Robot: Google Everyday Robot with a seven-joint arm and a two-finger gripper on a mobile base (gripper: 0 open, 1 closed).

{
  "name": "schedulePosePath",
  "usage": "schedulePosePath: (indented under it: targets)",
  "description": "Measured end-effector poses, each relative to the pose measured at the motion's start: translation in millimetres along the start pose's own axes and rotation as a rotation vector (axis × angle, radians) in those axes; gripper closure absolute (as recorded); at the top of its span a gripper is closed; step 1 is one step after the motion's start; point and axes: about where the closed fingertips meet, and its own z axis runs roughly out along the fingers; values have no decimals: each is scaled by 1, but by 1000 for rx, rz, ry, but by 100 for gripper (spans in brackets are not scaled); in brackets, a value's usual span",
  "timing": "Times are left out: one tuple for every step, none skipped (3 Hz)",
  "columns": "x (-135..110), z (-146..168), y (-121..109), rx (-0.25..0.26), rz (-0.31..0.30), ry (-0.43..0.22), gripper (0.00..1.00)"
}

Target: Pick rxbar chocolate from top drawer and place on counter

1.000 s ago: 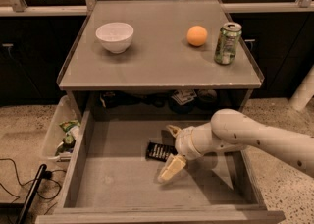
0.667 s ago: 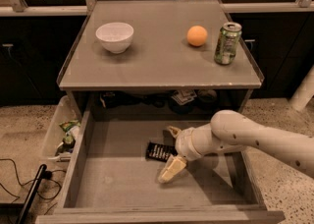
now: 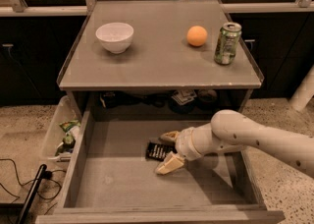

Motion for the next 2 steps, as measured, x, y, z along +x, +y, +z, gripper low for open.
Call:
schedulePosePath:
  targets:
    - [0,0,0,0,0,0,65]
    - [0,0,0,0,0,0,88]
